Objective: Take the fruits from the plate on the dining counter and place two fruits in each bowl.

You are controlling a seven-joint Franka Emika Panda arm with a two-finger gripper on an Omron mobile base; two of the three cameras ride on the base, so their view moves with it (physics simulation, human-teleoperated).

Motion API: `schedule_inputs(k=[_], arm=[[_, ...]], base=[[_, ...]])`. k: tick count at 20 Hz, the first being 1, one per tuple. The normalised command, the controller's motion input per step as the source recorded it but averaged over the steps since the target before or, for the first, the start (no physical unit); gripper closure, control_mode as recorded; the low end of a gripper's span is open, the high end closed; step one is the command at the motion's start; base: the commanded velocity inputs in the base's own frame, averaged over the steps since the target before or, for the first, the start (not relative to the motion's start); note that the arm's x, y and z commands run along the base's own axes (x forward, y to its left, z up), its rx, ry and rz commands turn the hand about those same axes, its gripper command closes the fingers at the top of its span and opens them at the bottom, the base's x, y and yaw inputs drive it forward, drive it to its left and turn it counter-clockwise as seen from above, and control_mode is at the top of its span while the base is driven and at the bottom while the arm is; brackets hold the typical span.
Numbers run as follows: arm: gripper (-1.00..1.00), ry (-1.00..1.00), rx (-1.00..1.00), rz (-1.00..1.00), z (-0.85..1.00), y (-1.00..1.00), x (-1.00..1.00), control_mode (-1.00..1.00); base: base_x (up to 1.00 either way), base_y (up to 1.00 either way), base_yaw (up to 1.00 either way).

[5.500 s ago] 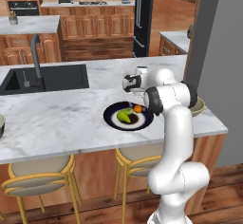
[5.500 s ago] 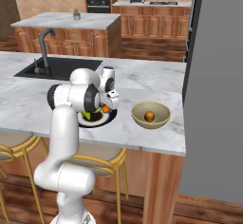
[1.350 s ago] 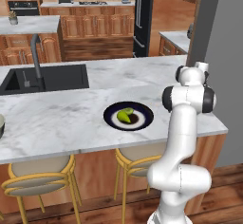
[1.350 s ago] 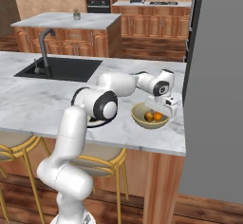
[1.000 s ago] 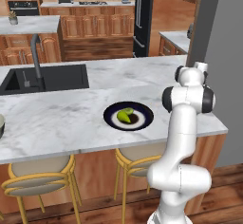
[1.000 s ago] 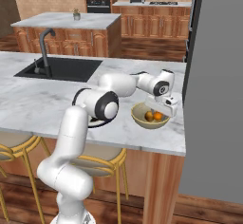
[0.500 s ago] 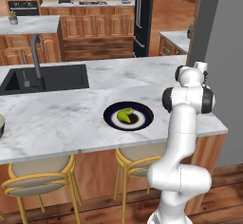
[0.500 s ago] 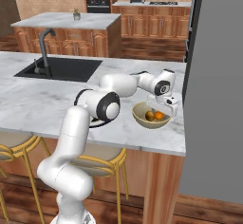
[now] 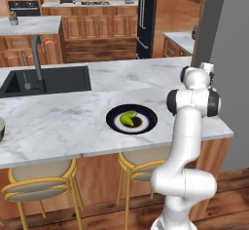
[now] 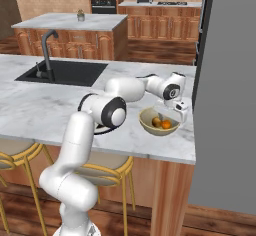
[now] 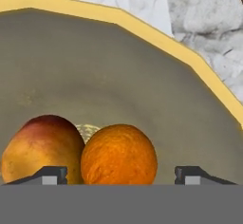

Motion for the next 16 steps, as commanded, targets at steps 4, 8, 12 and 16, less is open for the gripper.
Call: schedule_inputs(k=[4, 8, 12, 16], arm=[[-1.0, 0.0, 0.01, 0.0, 0.03, 0.0, -0.2, -1.0], [-1.0, -0.01, 0.03, 0.0, 0.37, 0.04, -0.36, -1.0], [-1.0, -0.02, 0.01, 0.0, 0.51, 0.22, -0.52, -1.0], [-1.0, -0.01, 0.0, 0.05, 0.49, 0.43, -0.53, -1.0]], base=[[0.0, 0.0, 0.0], [0.0, 0.0, 0.0], [0.0, 0.0, 0.0], [0.0, 0.0, 0.0]])
